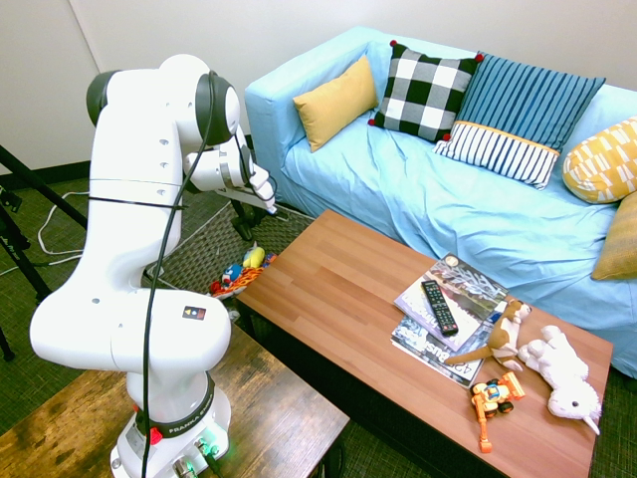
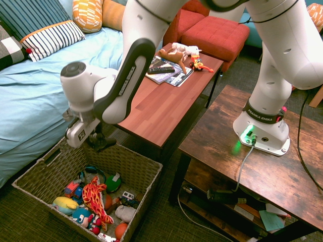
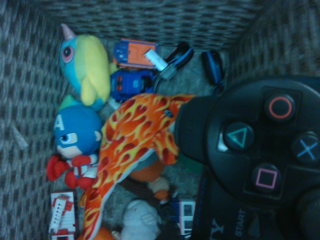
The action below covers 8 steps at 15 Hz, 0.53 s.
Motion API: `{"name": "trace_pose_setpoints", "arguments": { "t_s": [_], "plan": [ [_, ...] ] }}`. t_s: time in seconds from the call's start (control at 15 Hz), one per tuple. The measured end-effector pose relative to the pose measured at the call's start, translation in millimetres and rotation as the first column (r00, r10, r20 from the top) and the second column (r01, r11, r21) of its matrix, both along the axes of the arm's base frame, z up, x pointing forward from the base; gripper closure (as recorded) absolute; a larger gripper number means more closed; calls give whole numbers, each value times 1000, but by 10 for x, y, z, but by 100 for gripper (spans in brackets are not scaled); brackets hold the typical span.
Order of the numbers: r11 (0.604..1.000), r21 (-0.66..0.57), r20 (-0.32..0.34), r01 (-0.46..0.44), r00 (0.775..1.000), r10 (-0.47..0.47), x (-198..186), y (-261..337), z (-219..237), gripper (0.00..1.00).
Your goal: Put the gamepad in the basket
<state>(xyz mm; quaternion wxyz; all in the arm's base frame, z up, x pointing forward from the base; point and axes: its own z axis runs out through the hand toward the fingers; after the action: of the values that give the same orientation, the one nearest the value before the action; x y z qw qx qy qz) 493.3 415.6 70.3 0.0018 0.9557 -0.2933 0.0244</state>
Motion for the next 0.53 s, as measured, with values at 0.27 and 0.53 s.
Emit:
{"name": "trace_pose_setpoints", "arguments": {
  "t_s": [0.27,0.53],
  "plan": [
    [998,24,-62,62,996,-61,26,238,-905,100],
    [998,17,-107,68,992,-65,62,368,-1319,0]
  ]
}}
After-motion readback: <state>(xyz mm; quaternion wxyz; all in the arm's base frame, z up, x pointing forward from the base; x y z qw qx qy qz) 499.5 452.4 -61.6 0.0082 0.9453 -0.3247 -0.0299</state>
